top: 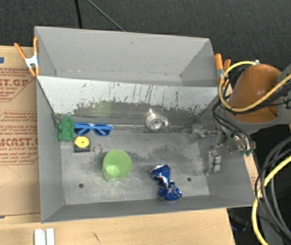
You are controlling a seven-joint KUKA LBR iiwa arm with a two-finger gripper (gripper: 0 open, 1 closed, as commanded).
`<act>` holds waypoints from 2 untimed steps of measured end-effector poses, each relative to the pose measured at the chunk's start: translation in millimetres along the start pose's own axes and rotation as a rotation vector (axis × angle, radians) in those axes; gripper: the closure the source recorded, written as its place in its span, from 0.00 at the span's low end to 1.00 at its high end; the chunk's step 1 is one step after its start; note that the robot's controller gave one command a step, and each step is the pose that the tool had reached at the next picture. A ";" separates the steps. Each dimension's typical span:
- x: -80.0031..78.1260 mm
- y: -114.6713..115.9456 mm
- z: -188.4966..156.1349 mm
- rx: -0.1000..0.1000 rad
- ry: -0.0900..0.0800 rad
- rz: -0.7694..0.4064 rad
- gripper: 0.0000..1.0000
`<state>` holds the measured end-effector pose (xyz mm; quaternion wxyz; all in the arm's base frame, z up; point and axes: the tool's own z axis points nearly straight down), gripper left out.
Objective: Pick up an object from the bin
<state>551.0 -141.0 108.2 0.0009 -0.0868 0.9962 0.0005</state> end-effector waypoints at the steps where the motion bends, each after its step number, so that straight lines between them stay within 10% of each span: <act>1: 8.4 71.1 15.1 -0.004 0.003 -0.095 0.00; 2: 20.6 121.2 29.4 -0.003 0.004 -0.262 0.00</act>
Offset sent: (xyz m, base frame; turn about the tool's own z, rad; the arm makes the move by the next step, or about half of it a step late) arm -0.0200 0.0632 -0.0137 -0.0886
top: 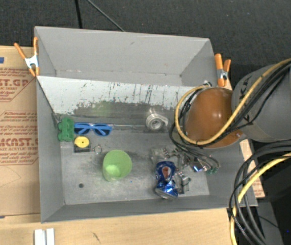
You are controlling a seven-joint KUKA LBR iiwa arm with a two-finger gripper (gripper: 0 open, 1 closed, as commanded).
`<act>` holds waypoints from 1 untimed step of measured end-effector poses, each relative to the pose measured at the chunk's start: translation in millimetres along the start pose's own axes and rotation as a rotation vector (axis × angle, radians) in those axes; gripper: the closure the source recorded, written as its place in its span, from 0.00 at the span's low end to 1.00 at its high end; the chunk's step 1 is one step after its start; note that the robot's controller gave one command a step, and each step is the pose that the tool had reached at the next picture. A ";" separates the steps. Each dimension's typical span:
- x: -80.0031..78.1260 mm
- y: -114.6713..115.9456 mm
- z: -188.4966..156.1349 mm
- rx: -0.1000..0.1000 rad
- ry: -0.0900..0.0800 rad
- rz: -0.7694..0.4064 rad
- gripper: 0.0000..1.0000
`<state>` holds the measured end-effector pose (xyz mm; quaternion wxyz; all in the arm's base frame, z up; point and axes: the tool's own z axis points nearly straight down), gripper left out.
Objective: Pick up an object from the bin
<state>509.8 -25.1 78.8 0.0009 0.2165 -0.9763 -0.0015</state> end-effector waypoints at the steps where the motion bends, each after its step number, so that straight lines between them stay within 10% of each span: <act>1: -0.4 -1.4 -1.0 0.002 -0.002 0.003 1.00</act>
Offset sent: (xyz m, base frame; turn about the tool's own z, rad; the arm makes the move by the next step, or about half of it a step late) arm 0.0000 0.0000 0.0000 0.0000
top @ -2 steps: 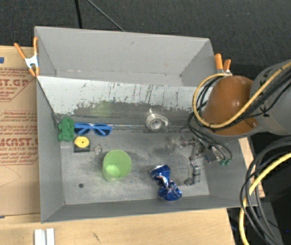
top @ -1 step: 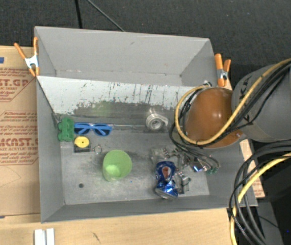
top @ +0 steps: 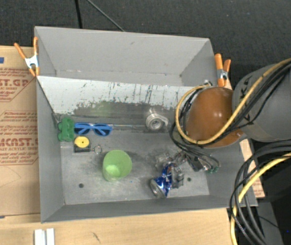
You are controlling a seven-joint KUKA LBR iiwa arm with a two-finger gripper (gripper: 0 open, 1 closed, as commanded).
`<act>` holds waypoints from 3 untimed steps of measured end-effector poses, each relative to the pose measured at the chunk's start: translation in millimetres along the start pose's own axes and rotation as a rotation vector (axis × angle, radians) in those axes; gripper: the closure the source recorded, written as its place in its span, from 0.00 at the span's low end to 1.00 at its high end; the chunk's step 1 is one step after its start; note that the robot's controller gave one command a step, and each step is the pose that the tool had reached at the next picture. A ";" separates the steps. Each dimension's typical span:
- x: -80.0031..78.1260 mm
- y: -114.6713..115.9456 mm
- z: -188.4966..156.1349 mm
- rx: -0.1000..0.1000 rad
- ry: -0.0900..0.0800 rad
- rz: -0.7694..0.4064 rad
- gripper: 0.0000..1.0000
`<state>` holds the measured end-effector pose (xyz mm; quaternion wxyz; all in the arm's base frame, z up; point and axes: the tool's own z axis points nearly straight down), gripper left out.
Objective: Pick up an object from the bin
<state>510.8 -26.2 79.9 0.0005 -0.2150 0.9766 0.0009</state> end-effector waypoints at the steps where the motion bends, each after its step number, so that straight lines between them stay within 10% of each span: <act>1: -29.4 28.2 -108.5 0.004 -0.009 0.012 1.00; 2: 7.5 17.5 -255.5 0.007 -0.009 0.001 1.00; 3: -4.5 20.1 -251.3 0.003 -0.002 -0.382 1.00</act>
Offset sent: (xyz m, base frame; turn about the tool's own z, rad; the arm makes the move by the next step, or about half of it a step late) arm 0.0123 0.0355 0.1041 0.0142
